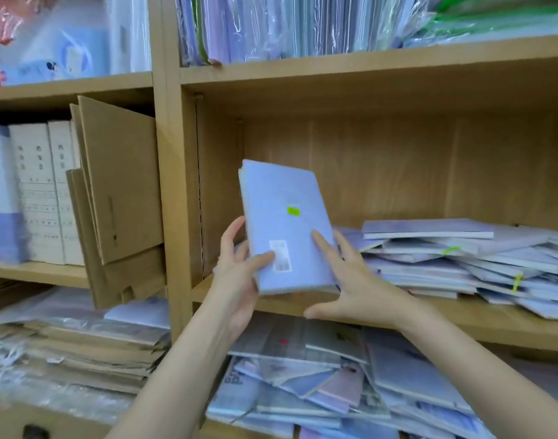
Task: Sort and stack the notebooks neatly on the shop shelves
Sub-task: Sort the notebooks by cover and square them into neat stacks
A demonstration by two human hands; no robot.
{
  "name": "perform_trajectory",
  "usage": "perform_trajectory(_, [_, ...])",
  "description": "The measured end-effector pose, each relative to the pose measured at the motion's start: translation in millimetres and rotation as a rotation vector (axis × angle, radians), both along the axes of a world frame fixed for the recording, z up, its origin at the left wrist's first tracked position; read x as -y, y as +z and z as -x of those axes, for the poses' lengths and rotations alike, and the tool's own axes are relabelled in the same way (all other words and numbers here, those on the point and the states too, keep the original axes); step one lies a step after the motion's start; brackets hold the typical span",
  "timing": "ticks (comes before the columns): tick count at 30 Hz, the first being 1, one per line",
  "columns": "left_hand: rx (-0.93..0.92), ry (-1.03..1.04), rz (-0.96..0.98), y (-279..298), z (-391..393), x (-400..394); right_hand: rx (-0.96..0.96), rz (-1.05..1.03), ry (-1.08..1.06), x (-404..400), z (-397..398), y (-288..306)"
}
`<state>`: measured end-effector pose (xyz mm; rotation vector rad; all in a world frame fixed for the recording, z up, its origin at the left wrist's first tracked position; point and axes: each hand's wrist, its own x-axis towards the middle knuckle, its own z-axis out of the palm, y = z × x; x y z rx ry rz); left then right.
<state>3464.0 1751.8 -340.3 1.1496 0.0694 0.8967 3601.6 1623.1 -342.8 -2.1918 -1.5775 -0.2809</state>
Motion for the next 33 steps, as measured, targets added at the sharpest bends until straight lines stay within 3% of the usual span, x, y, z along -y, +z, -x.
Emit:
perform_trajectory(1, [-0.006, -0.011, -0.010, 4.9, -0.9, 3.2, 0.158, -0.016, -0.096, 1.4, 2.1, -3.7])
perform_trajectory(3, [0.010, -0.084, 0.006, 19.1, -1.8, 11.0, 0.386, -0.306, -0.213, 2.0, 1.3, -6.1])
perform_trajectory(5, [0.107, -0.168, 0.057, 31.1, -1.2, 10.4, 0.390, -0.626, -0.211, 5.9, 4.5, 5.0])
perform_trajectory(7, [0.119, -0.113, 0.037, 34.1, -0.5, -2.7, 0.204, -0.749, -0.214, 9.2, 1.1, 18.0])
perform_trajectory(9, [-0.062, 0.050, -0.102, 23.1, -3.1, -21.3, 0.024, -0.849, -0.219, 6.7, -5.2, 31.3])
perform_trajectory(13, [-0.426, 0.383, -0.518, -7.2, -28.4, -48.7, -0.560, -1.084, -0.196, -23.1, -18.3, 55.7])
perform_trajectory(17, [-0.463, 0.405, -1.011, -17.8, -65.8, -46.3, -0.828, -0.962, -0.285, -42.9, -45.1, 63.4])
perform_trajectory(21, [-0.456, 0.395, -1.212, -19.8, -99.9, -21.1, -0.730, -0.669, -0.381, -17.7, -71.8, 48.4])
perform_trajectory(24, [-0.531, 0.543, -1.344, -25.8, -120.9, -3.0, -0.464, -0.485, -0.405, 8.9, -87.8, 33.0])
perform_trajectory(27, [-0.510, 0.722, -1.315, -28.8, -128.7, -1.1, -0.289, -0.384, -0.356, 13.0, -87.2, 20.8])
perform_trajectory(30, [-0.433, 0.739, -1.181, -24.0, -124.1, -10.9, -0.071, -0.272, -0.428, -9.6, -80.4, 9.1])
perform_trajectory(33, [-0.485, 0.820, -1.138, -17.8, -115.1, -26.9, 0.070, -0.214, -0.475, -11.2, -75.4, 15.6])
